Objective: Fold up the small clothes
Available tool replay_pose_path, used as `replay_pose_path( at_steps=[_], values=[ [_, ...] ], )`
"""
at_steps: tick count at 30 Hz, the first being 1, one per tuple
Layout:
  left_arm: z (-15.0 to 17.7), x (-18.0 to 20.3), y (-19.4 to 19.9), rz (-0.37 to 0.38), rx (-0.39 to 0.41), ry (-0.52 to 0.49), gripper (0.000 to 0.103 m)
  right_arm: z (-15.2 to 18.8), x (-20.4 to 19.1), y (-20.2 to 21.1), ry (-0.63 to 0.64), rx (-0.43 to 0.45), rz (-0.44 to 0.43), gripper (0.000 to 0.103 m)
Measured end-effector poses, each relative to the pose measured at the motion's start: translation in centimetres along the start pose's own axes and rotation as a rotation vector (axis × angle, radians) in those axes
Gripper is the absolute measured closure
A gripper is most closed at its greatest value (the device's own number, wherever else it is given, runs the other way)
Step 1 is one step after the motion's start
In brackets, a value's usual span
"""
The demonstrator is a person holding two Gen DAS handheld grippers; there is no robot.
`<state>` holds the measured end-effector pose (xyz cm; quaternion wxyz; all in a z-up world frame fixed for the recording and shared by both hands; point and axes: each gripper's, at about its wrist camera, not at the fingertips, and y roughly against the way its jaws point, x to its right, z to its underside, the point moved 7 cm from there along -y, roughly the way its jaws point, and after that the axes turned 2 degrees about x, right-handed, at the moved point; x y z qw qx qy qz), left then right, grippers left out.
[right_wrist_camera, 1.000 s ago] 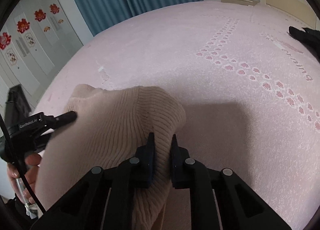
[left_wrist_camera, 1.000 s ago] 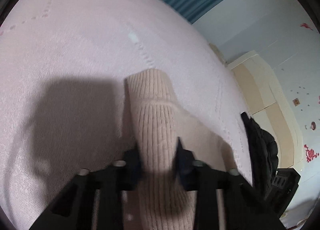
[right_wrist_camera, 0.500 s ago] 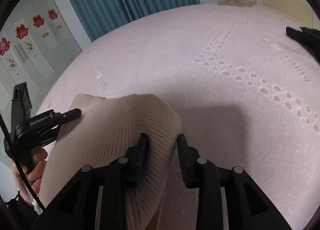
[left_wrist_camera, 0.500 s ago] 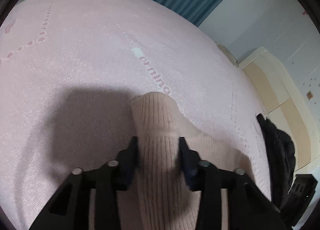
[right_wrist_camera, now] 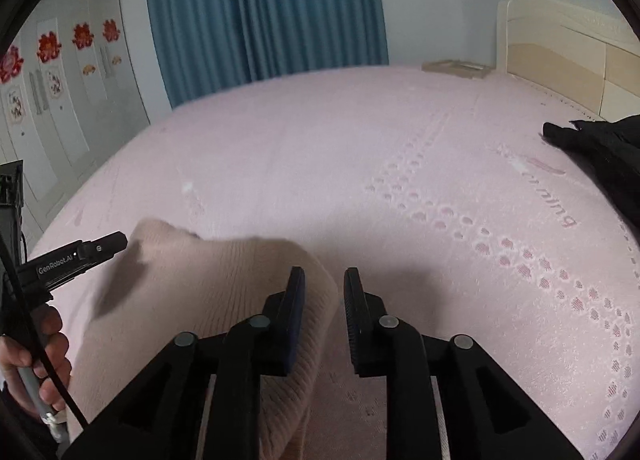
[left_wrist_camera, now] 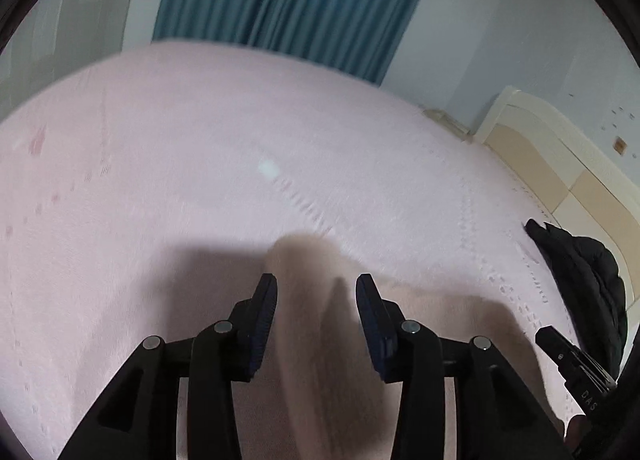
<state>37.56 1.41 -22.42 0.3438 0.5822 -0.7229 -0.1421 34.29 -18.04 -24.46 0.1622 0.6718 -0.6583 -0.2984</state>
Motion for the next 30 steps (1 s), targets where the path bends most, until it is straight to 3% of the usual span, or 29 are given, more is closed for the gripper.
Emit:
replay_pose_path(
  at_steps=[3,6,9,12,16,22,26,30],
  values=[
    [-0.1,1.0,-1.7,0.029,-0.053,-0.026,0.065,0.7,0.0,-1.1,0.015,-0.046,0.005,0.084],
    [0.7,0.1,-3.6,-0.094,-0.111,-0.049,0.065,2.2,0.4,-3.4,0.066,-0.136,0.108,0.085],
    [0.5,-0.6,-2.9,-0.089,-0.085,-0.019,0.064,2.3,1.1,-3.8,0.048,-0.152,0.129,0.085],
    [0.8,-1.1,-2.0,-0.093,-0.090,0.012,0.062,1.6,1.9,-2.6,0.010,-0.121,0.103,0.084],
    [2.6,-0.2,-0.1,-0.099,-0.114,0.006,0.059,0.6,2.8,-0.7,-0.036,-0.083,0.067,0.071],
    [5.3,2.4,4.4,-0.113,-0.103,-0.049,0.056,0.7,2.1,3.2,-0.057,-0.051,-0.014,0.071],
    [7.8,2.5,8.0,-0.111,-0.091,-0.024,0.051,2.3,0.0,5.3,-0.062,-0.083,-0.124,0.063],
    [10.2,2.0,11.1,-0.124,-0.096,0.011,0.050,3.7,-1.6,5.9,-0.031,-0.122,-0.117,0.063]
  ],
)
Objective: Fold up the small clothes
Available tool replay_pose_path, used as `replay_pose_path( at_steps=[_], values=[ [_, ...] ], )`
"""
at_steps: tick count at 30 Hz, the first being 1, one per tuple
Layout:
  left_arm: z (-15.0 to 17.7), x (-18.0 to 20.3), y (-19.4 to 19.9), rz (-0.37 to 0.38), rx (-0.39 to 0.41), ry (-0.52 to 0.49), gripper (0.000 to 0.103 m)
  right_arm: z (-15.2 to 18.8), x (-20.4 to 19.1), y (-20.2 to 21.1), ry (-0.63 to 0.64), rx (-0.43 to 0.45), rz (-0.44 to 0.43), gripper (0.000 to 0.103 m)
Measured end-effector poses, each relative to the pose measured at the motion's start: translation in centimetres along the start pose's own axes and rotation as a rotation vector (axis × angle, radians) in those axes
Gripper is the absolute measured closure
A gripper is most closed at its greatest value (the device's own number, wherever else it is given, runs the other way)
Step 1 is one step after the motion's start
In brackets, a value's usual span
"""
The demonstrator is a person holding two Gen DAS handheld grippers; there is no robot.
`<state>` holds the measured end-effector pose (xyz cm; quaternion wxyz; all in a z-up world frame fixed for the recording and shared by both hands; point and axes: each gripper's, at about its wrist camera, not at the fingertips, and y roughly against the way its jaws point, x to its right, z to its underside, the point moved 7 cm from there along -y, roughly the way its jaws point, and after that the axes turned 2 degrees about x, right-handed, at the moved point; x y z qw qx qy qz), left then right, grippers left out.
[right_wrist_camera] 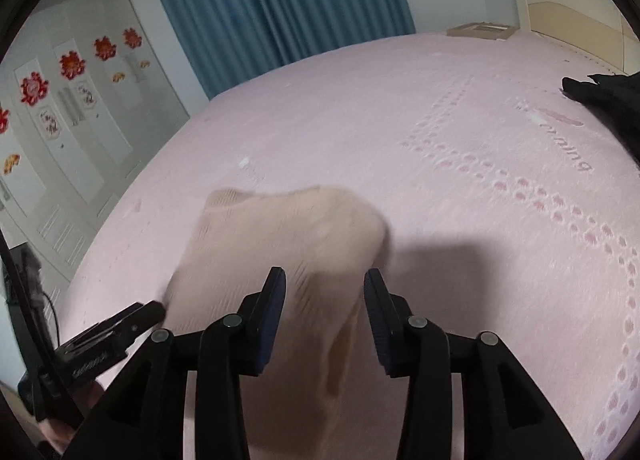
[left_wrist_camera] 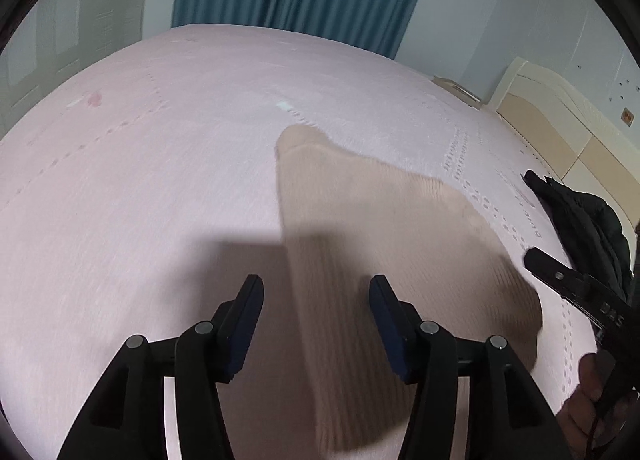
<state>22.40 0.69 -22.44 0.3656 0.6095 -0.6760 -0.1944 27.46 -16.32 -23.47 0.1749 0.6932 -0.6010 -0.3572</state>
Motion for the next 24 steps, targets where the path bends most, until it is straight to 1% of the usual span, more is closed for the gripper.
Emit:
replay_pose_path(
  at_steps=[2,4,7,9,11,14,15,16,17,18,20,24],
  values=[
    [1.1,-0.7,1.3,-0.018,0.000,0.008,0.049,1.0,-0.5,-0.5,0.020,-0.031,0.037,0.063],
    [2.0,-1.1,2.4,-0.023,-0.003,0.015,0.049,1.7,-0.8,-1.5,0.017,-0.070,0.037,0.064],
    [2.6,-1.8,3.1,-0.030,0.000,0.016,0.049,2.3,-0.6,-2.6,-0.006,-0.097,0.049,0.065],
    [2.6,-2.2,3.4,-0.061,0.008,-0.002,0.049,2.2,-0.5,-2.9,-0.020,-0.096,0.045,0.065],
    [2.6,-2.8,3.8,-0.072,0.022,-0.009,0.048,1.9,-0.3,-3.1,-0.037,-0.098,0.040,0.065],
    [2.2,-3.6,3.7,-0.078,0.022,0.003,0.048,1.5,0.0,-3.5,-0.063,-0.096,0.039,0.066],
    [2.2,-3.8,3.8,-0.077,0.023,0.007,0.048,1.4,0.0,-3.5,-0.074,-0.090,0.034,0.068],
    [2.1,-3.9,3.9,-0.074,0.025,0.008,0.048,1.3,0.0,-3.5,-0.083,-0.088,0.027,0.074],
    [2.1,-4.0,3.9,-0.072,0.027,0.008,0.048,1.2,0.0,-3.6,-0.087,-0.088,0.018,0.078],
    [2.0,-4.1,4.0,-0.072,0.028,0.009,0.048,1.1,-0.1,-3.5,-0.086,-0.088,0.017,0.079],
    [1.9,-4.2,4.1,-0.073,0.028,0.009,0.048,0.9,-0.2,-3.4,-0.065,-0.083,0.021,0.085],
    [1.9,-4.3,4.0,-0.072,0.031,0.010,0.048,0.8,-0.6,-3.3,-0.031,-0.068,0.024,0.088]
  ],
)
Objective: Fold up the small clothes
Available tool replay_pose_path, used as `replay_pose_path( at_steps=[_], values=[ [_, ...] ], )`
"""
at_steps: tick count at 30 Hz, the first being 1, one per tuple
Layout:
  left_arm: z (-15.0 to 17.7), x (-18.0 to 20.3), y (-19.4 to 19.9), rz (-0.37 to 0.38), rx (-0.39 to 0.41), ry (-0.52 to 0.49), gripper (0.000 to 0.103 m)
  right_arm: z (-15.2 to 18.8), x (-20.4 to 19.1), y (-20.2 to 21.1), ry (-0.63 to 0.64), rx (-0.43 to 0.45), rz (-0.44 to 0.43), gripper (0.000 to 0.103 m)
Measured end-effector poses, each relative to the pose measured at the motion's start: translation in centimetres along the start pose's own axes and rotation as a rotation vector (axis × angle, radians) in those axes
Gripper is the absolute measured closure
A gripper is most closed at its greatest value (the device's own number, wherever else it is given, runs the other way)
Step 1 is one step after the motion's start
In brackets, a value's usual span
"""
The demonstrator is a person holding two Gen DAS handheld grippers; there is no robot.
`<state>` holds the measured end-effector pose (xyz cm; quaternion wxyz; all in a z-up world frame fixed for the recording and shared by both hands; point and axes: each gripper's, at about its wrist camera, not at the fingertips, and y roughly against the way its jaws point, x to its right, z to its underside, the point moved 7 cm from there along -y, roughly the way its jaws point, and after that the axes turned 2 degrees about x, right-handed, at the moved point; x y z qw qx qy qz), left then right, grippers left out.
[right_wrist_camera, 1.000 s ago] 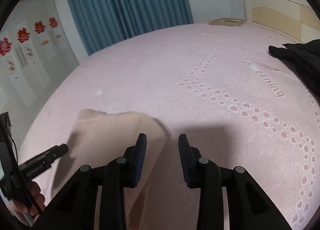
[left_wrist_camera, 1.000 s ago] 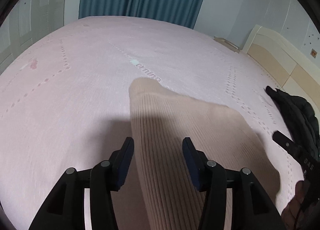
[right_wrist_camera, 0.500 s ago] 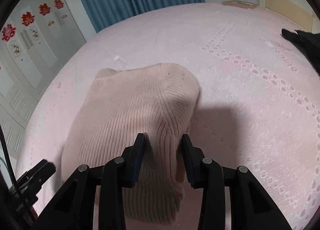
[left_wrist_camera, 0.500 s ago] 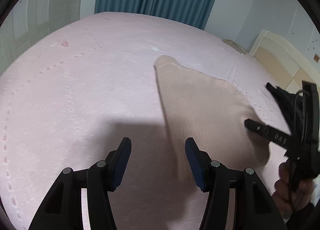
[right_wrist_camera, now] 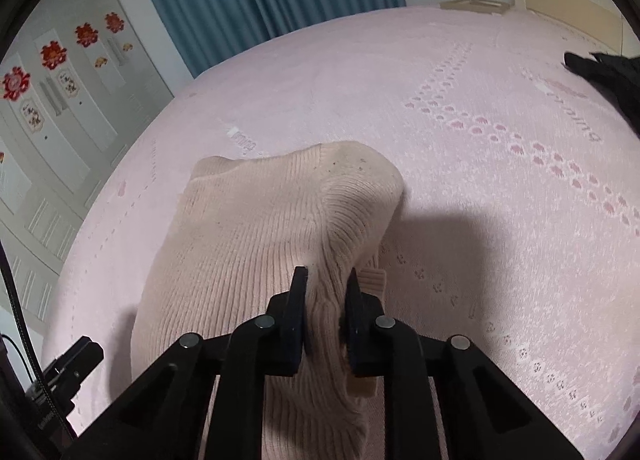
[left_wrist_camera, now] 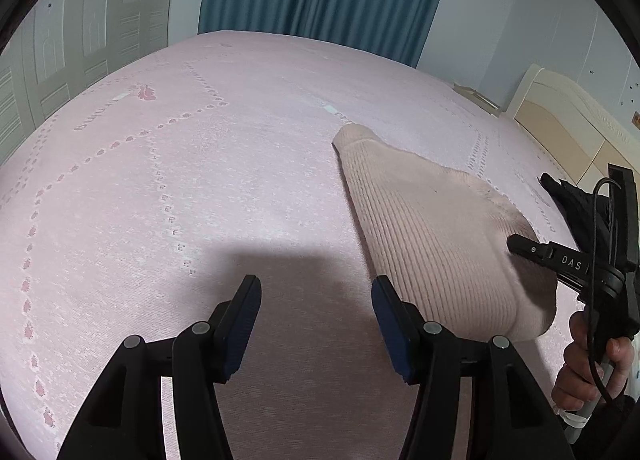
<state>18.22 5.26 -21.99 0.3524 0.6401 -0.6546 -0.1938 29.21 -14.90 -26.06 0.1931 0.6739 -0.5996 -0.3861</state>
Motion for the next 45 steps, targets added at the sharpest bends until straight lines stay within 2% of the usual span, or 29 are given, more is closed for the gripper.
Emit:
replay_pose_path(
  at_steps=[5,8,9,10,12,15,16,19,20,23,28,33,35,36,38,40,43,45],
  values=[
    [-0.3,-0.4,-0.1,0.008,0.002,0.024,0.048,-0.9,-0.7,0.9,0.030,0.053,-0.050,0.089],
    [-0.5,-0.5,-0.3,0.046,-0.007,0.056,0.048,-2.1,-1.2,1.9,0.101,0.128,-0.082,0.090],
    [-0.5,-0.4,-0.5,0.070,-0.014,0.065,0.048,-2.4,-1.0,1.9,0.089,0.140,-0.095,0.090],
    [-0.5,-0.3,-0.6,0.091,-0.020,0.072,0.048,-2.6,-0.8,1.7,0.077,0.139,-0.098,0.090],
    [-0.3,0.1,-0.8,0.121,-0.036,0.069,0.048,-2.4,0.0,0.1,0.060,0.088,-0.044,0.090],
    [0.4,1.3,-1.0,0.137,-0.065,0.017,0.048,-1.6,0.3,-1.8,0.089,0.031,0.022,0.089],
    [0.8,1.8,-1.0,0.155,-0.075,-0.002,0.048,-1.5,0.2,-1.5,0.108,0.034,0.033,0.087],
    [1.8,3.1,-0.8,0.210,-0.094,-0.062,0.048,-1.3,0.1,0.7,0.142,0.072,0.046,0.068],
    [2.3,3.7,-0.7,0.214,-0.097,-0.098,0.048,-1.1,0.3,1.3,0.140,0.085,0.053,0.067],
    [3.5,4.8,-0.7,0.211,-0.117,-0.174,0.048,-0.5,1.2,2.9,0.132,0.084,0.064,0.066],
    [4.8,5.9,-1.2,0.175,-0.142,-0.249,0.048,0.5,2.5,4.2,0.072,0.030,-0.005,0.063],
    [4.8,7.1,-1.7,0.144,-0.120,-0.286,0.058,2.7,3.3,6.2,0.057,0.007,-0.054,0.063],
    [5.0,7.4,-2.0,0.140,-0.127,-0.284,0.069,3.4,2.9,6.5,0.054,-0.006,-0.097,0.062],
    [5.1,7.6,-2.1,0.143,-0.134,-0.282,0.071,3.7,2.5,6.5,0.054,-0.017,-0.128,0.062],
    [5.2,7.7,-2.2,0.133,-0.133,-0.282,0.072,4.1,1.7,6.0,0.062,-0.027,-0.149,0.061],
    [5.3,7.6,-2.3,0.129,-0.137,-0.280,0.072,3.9,1.2,5.2,0.060,-0.027,-0.133,0.061],
    [5.4,7.0,-2.5,0.142,-0.155,-0.242,0.074,2.3,0.9,3.7,-0.002,-0.023,-0.159,0.061],
    [5.5,6.5,-2.8,0.152,-0.166,-0.217,0.074,1.2,1.0,2.8,-0.047,-0.019,-0.165,0.056]
  ],
)
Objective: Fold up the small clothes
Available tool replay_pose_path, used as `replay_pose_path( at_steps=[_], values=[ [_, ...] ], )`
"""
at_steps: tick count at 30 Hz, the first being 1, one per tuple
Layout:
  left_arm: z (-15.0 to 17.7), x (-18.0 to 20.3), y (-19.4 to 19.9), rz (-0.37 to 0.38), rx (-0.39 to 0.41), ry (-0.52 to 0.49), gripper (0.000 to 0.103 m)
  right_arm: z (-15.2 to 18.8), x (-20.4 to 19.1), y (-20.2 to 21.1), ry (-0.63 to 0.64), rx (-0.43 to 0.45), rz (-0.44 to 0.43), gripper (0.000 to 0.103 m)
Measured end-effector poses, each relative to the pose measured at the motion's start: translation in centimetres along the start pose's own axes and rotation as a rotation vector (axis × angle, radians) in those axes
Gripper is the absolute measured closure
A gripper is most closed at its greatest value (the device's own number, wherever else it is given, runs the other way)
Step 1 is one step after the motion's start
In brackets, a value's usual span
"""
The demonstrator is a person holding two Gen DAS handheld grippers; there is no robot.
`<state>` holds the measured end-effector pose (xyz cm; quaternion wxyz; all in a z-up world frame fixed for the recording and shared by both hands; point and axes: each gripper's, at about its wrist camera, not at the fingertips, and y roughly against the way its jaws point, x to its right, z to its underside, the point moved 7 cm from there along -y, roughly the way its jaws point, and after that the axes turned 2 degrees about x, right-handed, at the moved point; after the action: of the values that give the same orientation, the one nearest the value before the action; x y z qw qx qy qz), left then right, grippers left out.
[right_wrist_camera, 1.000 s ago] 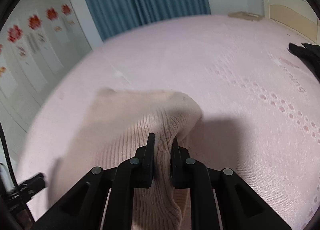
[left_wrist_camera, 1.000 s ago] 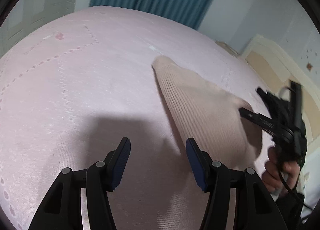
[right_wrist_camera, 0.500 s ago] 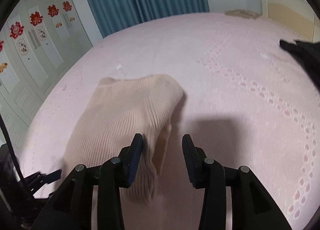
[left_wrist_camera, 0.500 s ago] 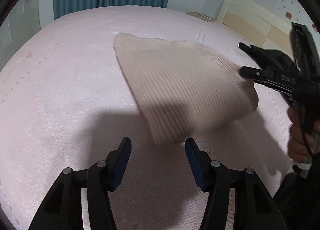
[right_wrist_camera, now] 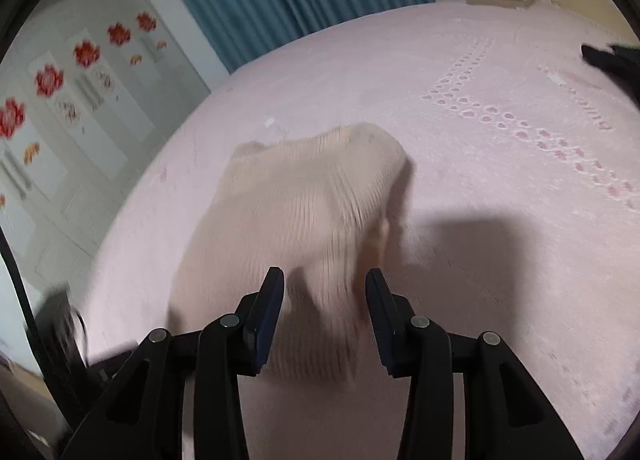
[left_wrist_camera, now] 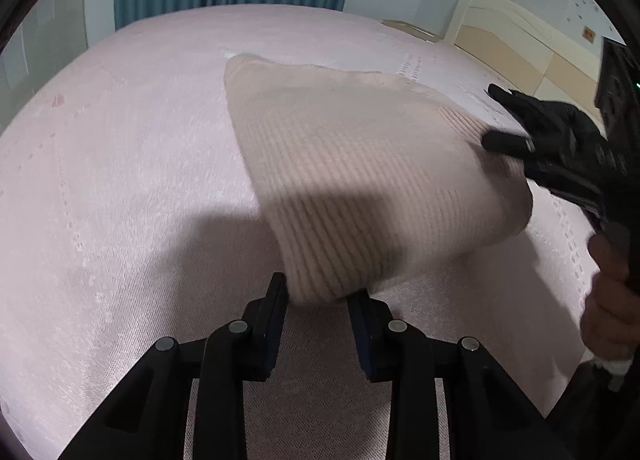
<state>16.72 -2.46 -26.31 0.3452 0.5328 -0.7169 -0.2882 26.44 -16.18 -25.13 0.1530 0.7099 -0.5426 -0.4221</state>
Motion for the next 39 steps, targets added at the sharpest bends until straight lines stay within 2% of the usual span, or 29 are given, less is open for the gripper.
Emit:
replay_pose_path(
  at_steps=[2,6,7,8,10,13,15,17,18,19,21,22,23,29,33,35,39],
  values=[
    [0.1,-0.4,0.0,0.018,-0.001,0.018,0.074,-1.1,0.8,-1.6,-0.050,-0.015,0.020,0.052],
    [0.0,-0.9,-0.1,0.053,0.005,0.034,0.075,-2.4,2.1,-4.7,-0.094,-0.069,0.049,0.052],
    [-0.1,-1.0,-0.2,0.067,0.004,0.038,0.079,-2.7,2.2,-5.3,-0.094,-0.082,0.039,0.057],
    [-0.1,-1.0,-0.4,0.078,0.001,0.042,0.082,-3.2,2.1,-5.9,-0.085,-0.086,0.021,0.070],
    [-0.2,-1.0,-0.5,0.096,0.000,0.046,0.085,-4.0,1.5,-6.1,-0.037,-0.064,-0.003,0.084],
    [-0.2,-1.0,-0.6,0.112,0.003,0.052,0.086,-5.5,0.8,-4.0,0.025,0.084,-0.069,0.089],
    [-0.3,-0.8,-0.7,0.114,0.003,0.049,0.086,-5.5,1.2,-4.6,0.023,0.081,-0.059,0.090],
    [-0.3,-0.8,-0.7,0.116,0.001,0.044,0.086,-4.2,2.6,-7.3,0.025,-0.017,0.068,0.089],
    [-0.4,-0.7,-0.7,0.118,-0.001,0.049,0.086,-3.9,2.6,-7.5,0.034,-0.020,0.084,0.089],
    [-0.4,-0.7,-0.5,0.126,-0.005,0.061,0.086,-3.9,2.4,-7.3,0.057,-0.003,0.098,0.085],
    [-0.2,-1.0,0.0,0.139,-0.021,0.082,0.085,-4.2,2.1,-6.0,0.109,0.018,0.151,0.070],
    [0.0,-1.1,0.6,0.142,-0.028,0.095,0.080,-4.3,2.2,-5.4,0.112,0.026,0.165,0.062],
    [0.2,-1.1,1.1,0.146,-0.025,0.099,0.077,-4.1,2.4,-4.3,0.108,0.047,0.188,0.062],
    [-0.3,-2.0,5.9,0.166,0.129,0.128,0.068,-3.9,2.3,0.2,0.145,0.157,0.233,0.062],
    [-3.9,-2.6,5.2,0.084,0.170,0.138,0.066,-3.8,1.1,-0.1,0.176,0.138,0.204,0.062],
    [-5.9,-2.9,3.7,0.068,0.150,0.157,0.065,-3.7,0.5,-0.8,0.211,0.127,0.209,0.062],
    [-8.9,-2.8,-0.6,0.080,0.076,0.196,0.065,-3.6,-0.6,-2.1,0.263,0.119,0.193,0.062]
  ],
)
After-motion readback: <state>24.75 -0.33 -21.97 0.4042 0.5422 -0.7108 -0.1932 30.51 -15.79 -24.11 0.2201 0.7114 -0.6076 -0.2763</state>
